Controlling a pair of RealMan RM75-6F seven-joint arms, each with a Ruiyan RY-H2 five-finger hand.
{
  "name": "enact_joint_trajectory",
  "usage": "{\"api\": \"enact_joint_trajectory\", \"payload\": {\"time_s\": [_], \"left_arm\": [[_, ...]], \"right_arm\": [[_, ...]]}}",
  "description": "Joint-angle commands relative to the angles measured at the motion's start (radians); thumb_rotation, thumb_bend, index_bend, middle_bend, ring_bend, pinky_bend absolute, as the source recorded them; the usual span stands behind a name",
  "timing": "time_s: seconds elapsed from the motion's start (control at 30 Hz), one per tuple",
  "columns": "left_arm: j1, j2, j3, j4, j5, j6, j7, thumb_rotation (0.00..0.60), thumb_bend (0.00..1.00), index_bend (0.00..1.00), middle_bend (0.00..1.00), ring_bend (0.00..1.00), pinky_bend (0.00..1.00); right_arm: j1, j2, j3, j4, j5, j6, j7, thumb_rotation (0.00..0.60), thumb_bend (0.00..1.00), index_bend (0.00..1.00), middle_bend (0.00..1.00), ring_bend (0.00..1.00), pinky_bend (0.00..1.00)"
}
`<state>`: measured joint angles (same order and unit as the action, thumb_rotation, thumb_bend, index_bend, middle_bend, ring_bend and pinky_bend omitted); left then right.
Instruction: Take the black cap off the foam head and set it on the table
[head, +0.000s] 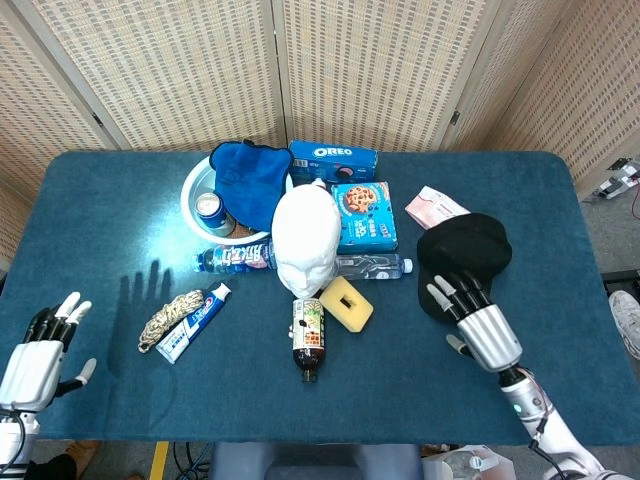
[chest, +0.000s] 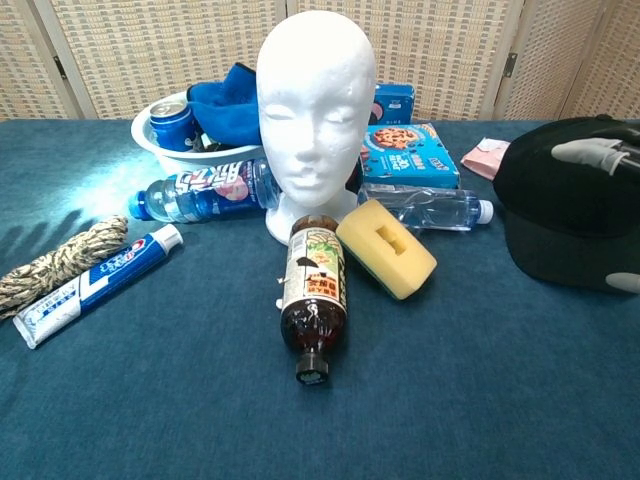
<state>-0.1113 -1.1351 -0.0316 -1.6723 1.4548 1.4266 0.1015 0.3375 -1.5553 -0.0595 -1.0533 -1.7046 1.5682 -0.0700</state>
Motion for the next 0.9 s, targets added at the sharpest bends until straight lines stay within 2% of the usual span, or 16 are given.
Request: {"api": "enact_joint_trajectory", "payload": {"time_s": [0.03, 0.1, 0.17, 0.2, 0.27, 0.37, 0.63, 0.9], "left_arm": [[0.000, 0.001, -0.001, 0.000, 0.001, 0.001, 0.000, 0.600, 0.29, 0.00, 0.00, 0.00, 0.00], [-0.001, 0.002, -0.003, 0.000, -0.001, 0.002, -0.002, 0.600, 0.29, 0.00, 0.00, 0.00, 0.00], [-0.001, 0.001, -0.004, 0.002, -0.004, 0.001, -0.003, 0.600, 0.29, 0.00, 0.00, 0.00, 0.00], [-0.001, 0.001, -0.004, 0.003, -0.005, 0.000, -0.004, 0.600, 0.29, 0.00, 0.00, 0.00, 0.00], [-0.003, 0.001, -0.005, 0.004, -0.007, -0.003, -0.005, 0.600, 0.29, 0.00, 0.00, 0.00, 0.00], [-0.005, 0.002, -0.007, 0.005, -0.010, -0.005, -0.007, 0.600, 0.29, 0.00, 0.00, 0.00, 0.00], [-0.007, 0.005, -0.008, 0.003, -0.008, -0.006, -0.007, 0.600, 0.29, 0.00, 0.00, 0.00, 0.00], [-0.008, 0.006, -0.008, -0.006, -0.006, -0.004, 0.002, 0.600, 0.29, 0.00, 0.00, 0.00, 0.00]], "right_arm": [[-0.030, 0.051, 0.017, -0.080, 0.007, 0.038, -0.070, 0.600, 0.00, 0.00, 0.01, 0.00, 0.00], [-0.044, 0.083, 0.033, -0.129, 0.016, 0.058, -0.111, 0.600, 0.00, 0.00, 0.05, 0.00, 0.00], [-0.057, 0.116, 0.047, -0.180, 0.028, 0.070, -0.142, 0.600, 0.00, 0.04, 0.16, 0.06, 0.06], [-0.061, 0.132, 0.052, -0.203, 0.034, 0.072, -0.149, 0.600, 0.00, 0.08, 0.20, 0.10, 0.10], [-0.072, 0.170, 0.059, -0.259, 0.050, 0.067, -0.153, 0.600, 0.00, 0.23, 0.30, 0.23, 0.23], [-0.086, 0.235, 0.060, -0.342, 0.076, 0.043, -0.164, 0.600, 0.00, 0.33, 0.38, 0.30, 0.30], [-0.137, 0.352, 0.064, -0.497, 0.128, 0.033, -0.212, 0.600, 0.00, 0.40, 0.41, 0.34, 0.31], [-0.176, 0.453, 0.032, -0.582, 0.140, -0.008, -0.123, 0.600, 0.00, 0.40, 0.41, 0.34, 0.31]]}}
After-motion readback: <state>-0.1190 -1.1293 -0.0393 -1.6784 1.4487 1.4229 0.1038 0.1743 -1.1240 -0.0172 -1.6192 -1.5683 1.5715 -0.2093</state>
